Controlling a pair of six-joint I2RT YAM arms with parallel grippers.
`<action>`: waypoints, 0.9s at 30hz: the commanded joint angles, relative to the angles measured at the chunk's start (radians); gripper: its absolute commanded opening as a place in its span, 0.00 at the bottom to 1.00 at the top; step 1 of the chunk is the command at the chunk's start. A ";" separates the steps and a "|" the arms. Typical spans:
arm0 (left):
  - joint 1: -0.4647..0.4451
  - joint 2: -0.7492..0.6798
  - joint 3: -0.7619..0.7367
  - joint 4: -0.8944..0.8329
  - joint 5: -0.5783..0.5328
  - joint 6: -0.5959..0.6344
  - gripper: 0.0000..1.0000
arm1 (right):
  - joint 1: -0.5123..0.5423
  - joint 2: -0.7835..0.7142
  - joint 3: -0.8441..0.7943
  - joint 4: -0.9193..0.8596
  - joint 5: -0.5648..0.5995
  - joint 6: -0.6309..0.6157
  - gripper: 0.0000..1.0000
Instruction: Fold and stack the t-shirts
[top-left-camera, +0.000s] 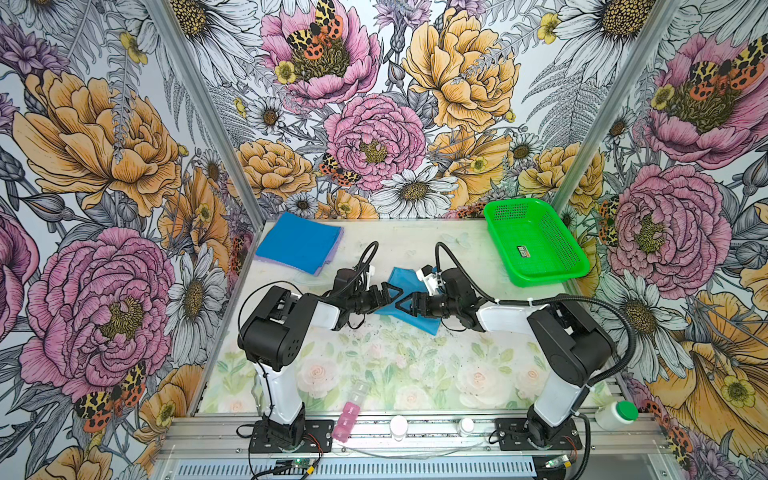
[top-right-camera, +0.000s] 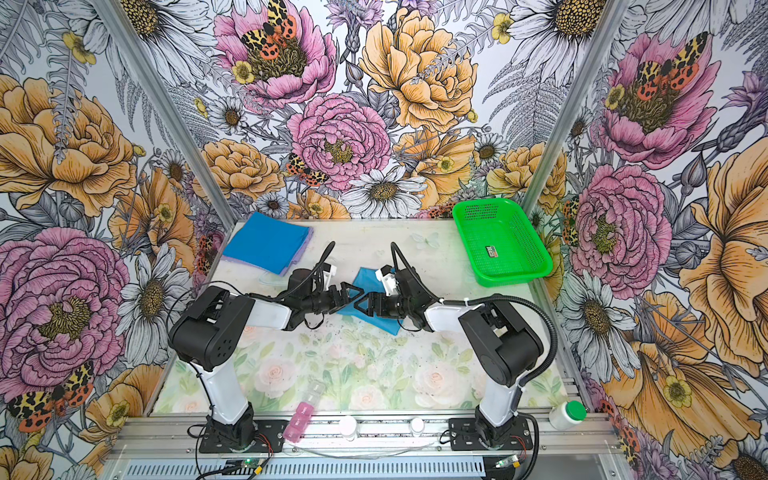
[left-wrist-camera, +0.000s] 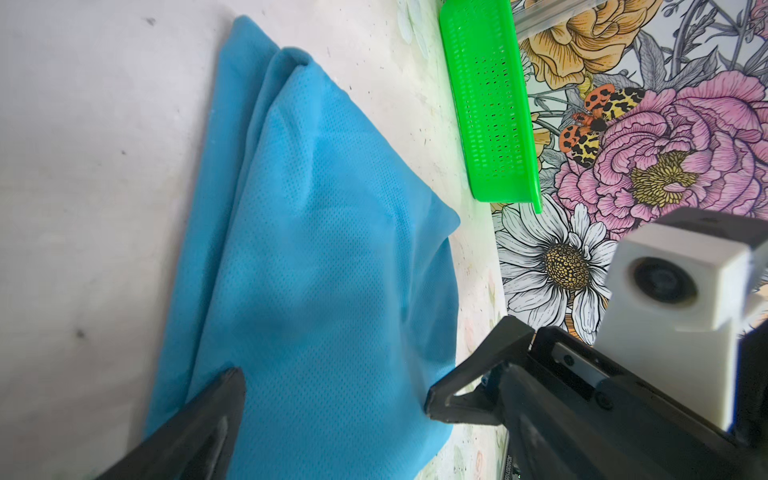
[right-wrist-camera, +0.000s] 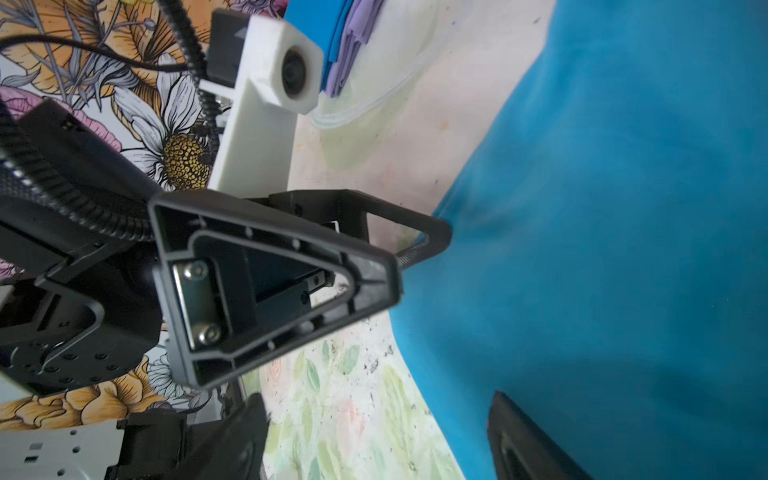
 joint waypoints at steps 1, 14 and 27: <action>0.015 0.006 -0.024 -0.021 0.015 -0.007 0.98 | 0.011 0.090 0.055 0.104 -0.061 0.006 0.84; 0.027 0.009 -0.020 -0.039 0.032 -0.001 0.98 | 0.009 0.068 -0.187 -0.059 0.036 -0.021 0.83; -0.015 -0.154 0.019 -0.256 0.062 0.103 0.97 | -0.028 -0.177 -0.314 0.039 0.033 0.019 0.83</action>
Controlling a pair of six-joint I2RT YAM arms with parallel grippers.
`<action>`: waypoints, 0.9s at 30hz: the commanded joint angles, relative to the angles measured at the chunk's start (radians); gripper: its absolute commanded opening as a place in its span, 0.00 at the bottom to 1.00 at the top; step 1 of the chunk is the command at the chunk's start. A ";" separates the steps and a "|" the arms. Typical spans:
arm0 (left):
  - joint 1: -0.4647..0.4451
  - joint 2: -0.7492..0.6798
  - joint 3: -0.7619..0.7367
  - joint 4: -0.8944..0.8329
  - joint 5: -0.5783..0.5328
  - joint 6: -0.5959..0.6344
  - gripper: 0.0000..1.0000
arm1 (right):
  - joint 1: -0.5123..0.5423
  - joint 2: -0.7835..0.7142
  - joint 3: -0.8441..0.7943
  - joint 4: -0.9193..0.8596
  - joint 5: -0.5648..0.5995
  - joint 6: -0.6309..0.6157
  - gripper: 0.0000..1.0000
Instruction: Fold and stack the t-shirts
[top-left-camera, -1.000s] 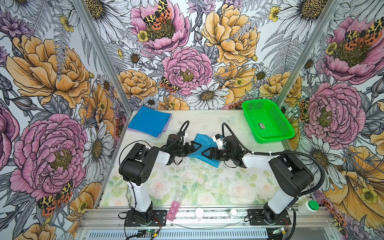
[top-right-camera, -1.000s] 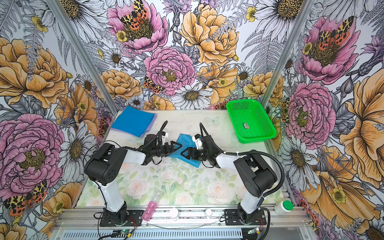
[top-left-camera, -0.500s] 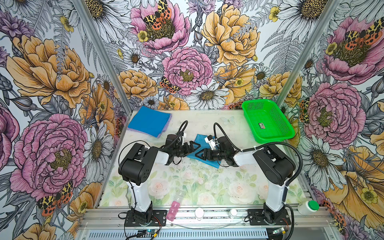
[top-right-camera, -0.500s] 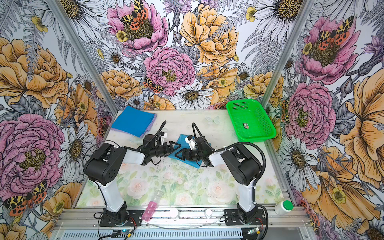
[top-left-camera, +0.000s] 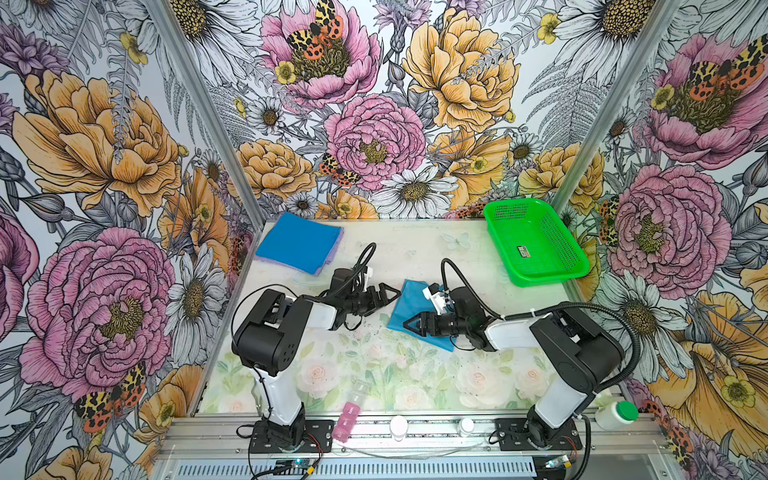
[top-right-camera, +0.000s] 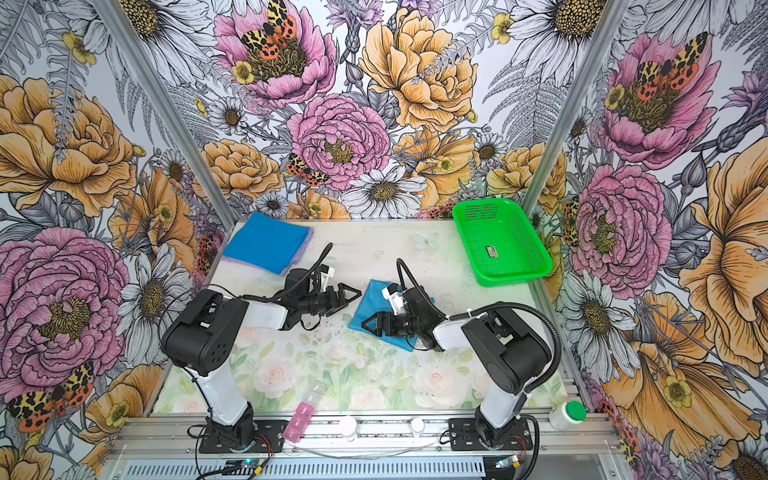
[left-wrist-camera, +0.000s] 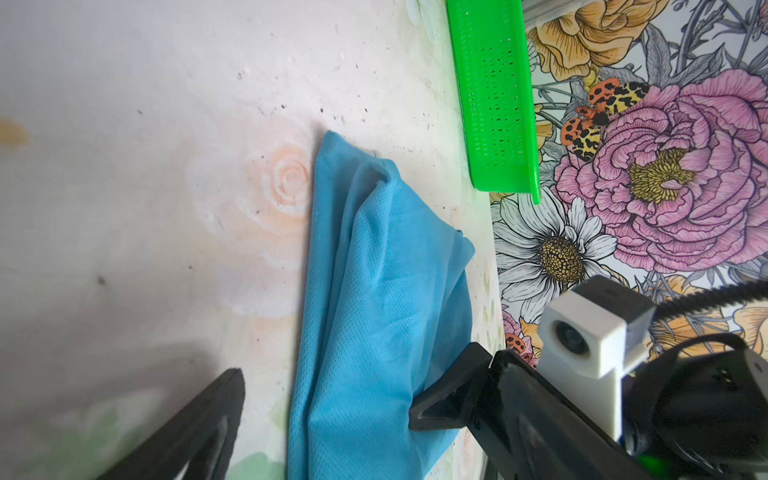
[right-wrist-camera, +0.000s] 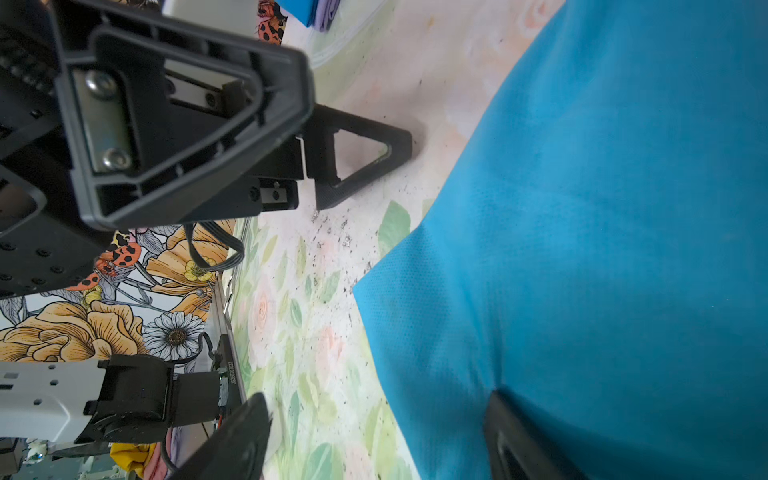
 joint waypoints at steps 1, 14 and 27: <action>-0.040 -0.103 0.028 -0.175 0.010 0.106 0.98 | -0.033 -0.101 -0.048 -0.084 0.044 0.027 0.83; -0.288 -0.141 0.043 -0.205 -0.003 0.068 0.98 | -0.122 -0.418 -0.159 -0.287 0.050 0.027 0.84; -0.192 -0.065 -0.071 -0.096 -0.006 0.029 0.98 | -0.140 -0.435 -0.176 -0.474 0.212 -0.012 0.83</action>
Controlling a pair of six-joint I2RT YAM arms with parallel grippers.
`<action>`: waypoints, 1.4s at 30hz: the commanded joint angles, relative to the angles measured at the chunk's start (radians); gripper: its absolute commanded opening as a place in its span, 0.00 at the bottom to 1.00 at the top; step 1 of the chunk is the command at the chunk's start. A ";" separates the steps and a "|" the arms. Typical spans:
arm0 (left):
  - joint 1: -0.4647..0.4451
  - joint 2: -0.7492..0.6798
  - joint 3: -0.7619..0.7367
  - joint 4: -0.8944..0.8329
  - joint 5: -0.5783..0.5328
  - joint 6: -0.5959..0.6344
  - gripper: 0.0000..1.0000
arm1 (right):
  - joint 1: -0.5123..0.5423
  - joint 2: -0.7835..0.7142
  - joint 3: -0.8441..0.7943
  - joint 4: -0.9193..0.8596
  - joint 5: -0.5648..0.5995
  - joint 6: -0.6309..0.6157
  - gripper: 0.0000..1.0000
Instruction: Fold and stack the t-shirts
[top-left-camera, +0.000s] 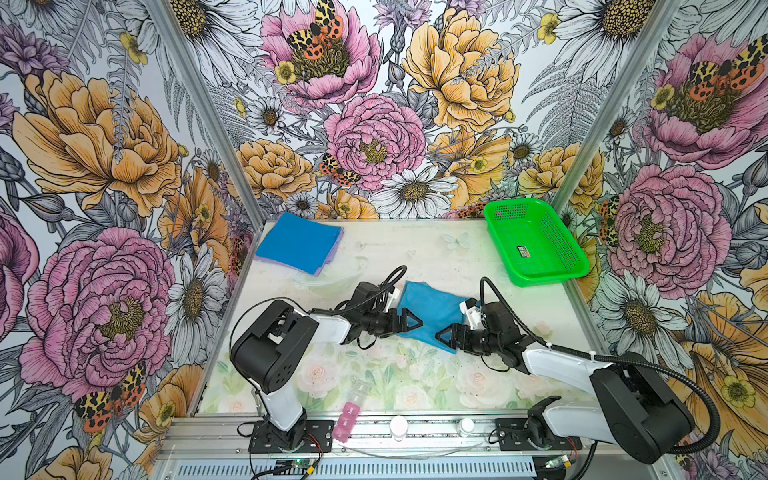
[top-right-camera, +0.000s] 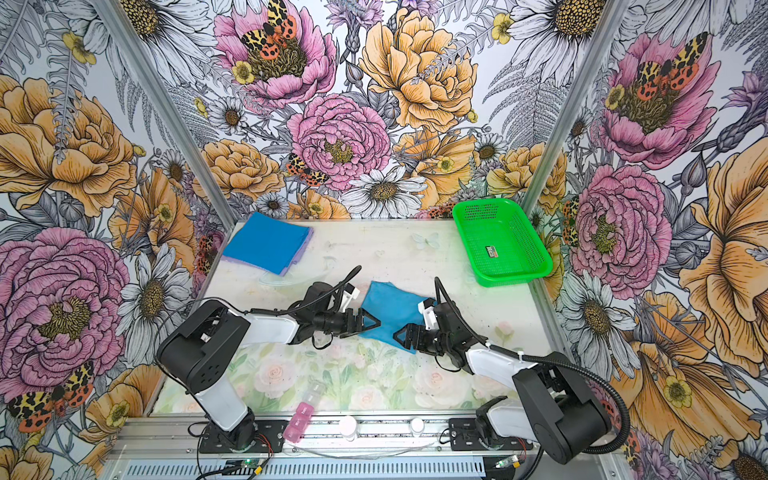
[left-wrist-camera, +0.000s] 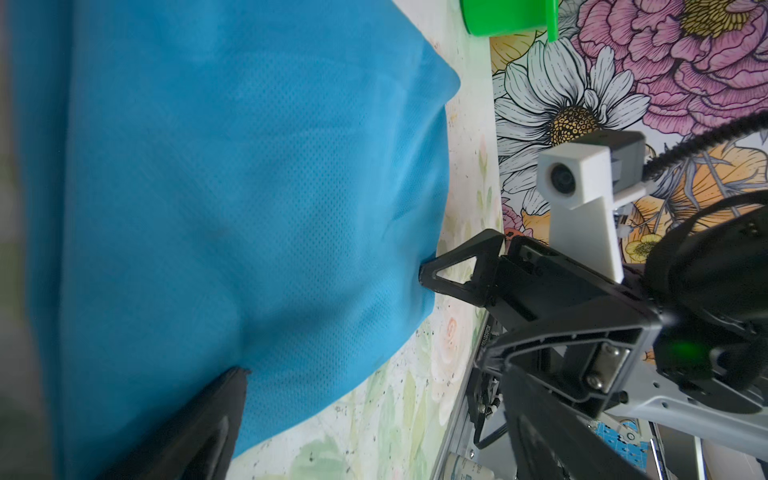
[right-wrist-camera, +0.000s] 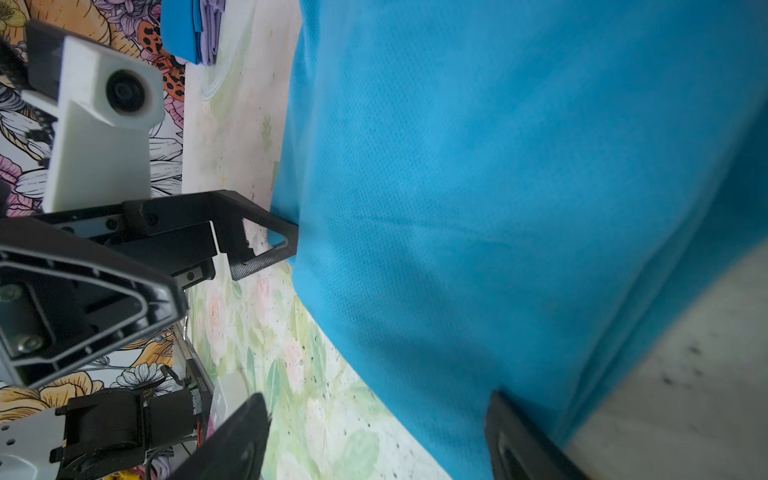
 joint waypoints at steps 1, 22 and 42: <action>0.017 -0.018 -0.021 0.011 -0.019 0.001 0.98 | -0.024 -0.054 0.059 -0.139 0.095 -0.043 0.84; 0.024 -0.026 -0.020 -0.003 -0.003 0.009 0.98 | -0.225 0.329 0.292 -0.005 0.142 -0.065 0.83; 0.119 -0.041 0.284 -0.450 -0.134 0.260 0.99 | -0.250 0.044 0.271 -0.283 0.131 -0.153 0.85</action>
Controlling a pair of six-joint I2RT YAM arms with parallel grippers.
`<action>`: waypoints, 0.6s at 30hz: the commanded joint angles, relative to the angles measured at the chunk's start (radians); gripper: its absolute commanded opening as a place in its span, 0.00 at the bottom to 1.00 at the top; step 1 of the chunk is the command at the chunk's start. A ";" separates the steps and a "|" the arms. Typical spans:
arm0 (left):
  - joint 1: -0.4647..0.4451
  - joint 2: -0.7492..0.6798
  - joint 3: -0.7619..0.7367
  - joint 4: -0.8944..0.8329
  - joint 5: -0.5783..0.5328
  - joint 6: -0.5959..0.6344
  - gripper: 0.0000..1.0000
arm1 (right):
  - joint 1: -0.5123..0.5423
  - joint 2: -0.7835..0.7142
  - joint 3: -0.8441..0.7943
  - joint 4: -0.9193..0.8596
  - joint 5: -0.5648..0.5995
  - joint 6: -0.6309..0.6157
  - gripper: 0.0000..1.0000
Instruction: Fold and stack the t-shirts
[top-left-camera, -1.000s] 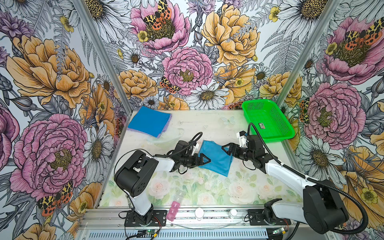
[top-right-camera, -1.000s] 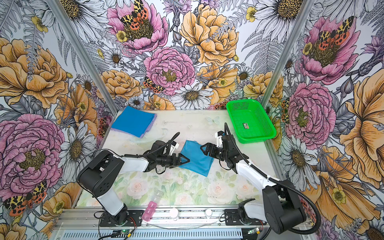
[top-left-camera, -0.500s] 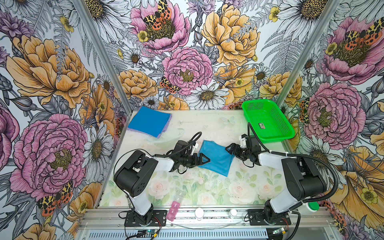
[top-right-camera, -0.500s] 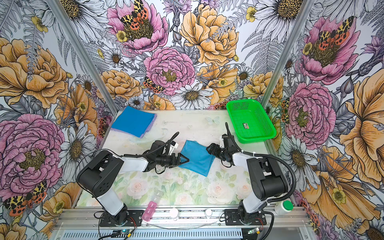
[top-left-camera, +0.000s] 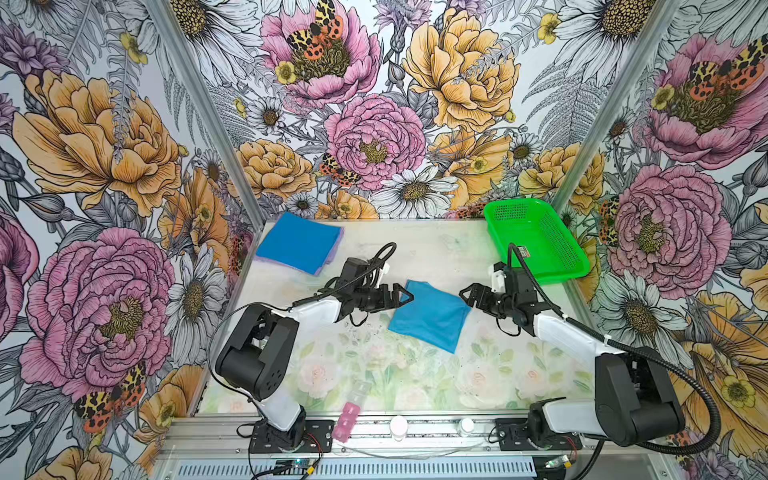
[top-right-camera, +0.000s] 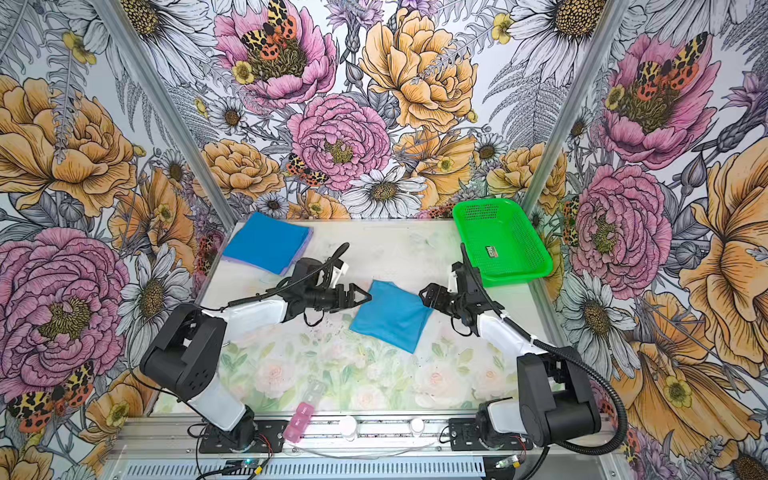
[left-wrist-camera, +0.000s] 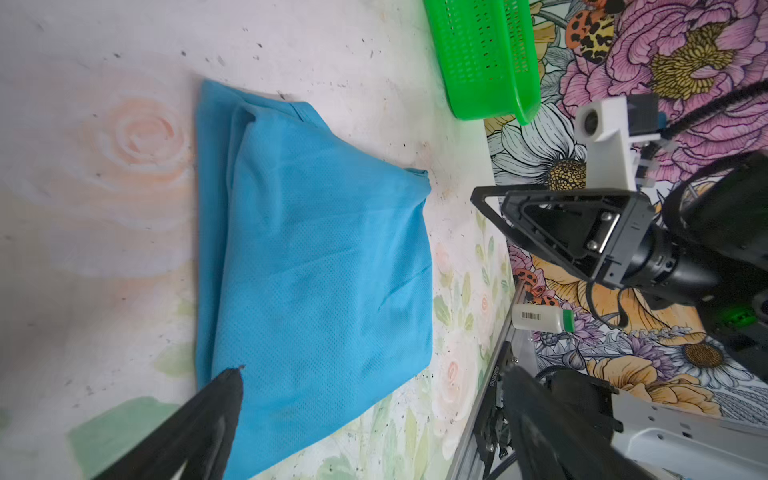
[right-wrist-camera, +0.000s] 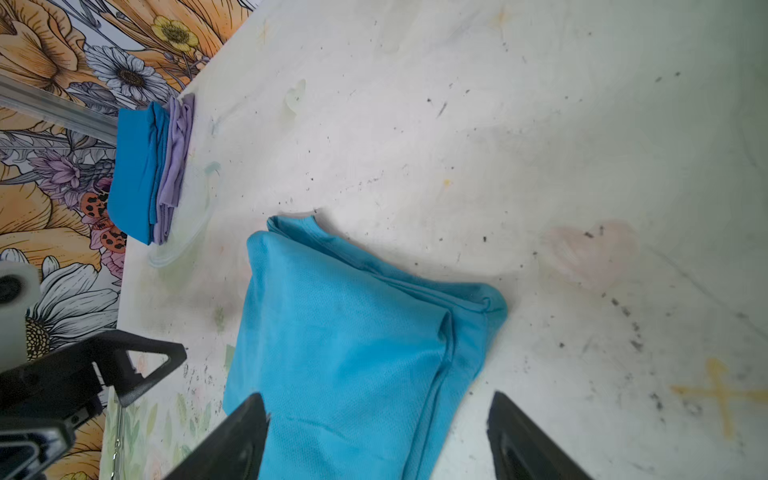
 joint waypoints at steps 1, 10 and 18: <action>0.001 0.047 0.083 -0.149 -0.104 0.113 0.99 | 0.008 -0.021 -0.033 -0.047 -0.022 -0.007 0.85; -0.014 0.200 0.182 -0.194 -0.127 0.127 0.99 | 0.095 -0.009 -0.072 -0.057 -0.033 0.021 0.85; -0.091 0.303 0.300 -0.304 -0.175 0.159 0.99 | 0.137 -0.071 -0.122 -0.059 0.033 0.078 0.84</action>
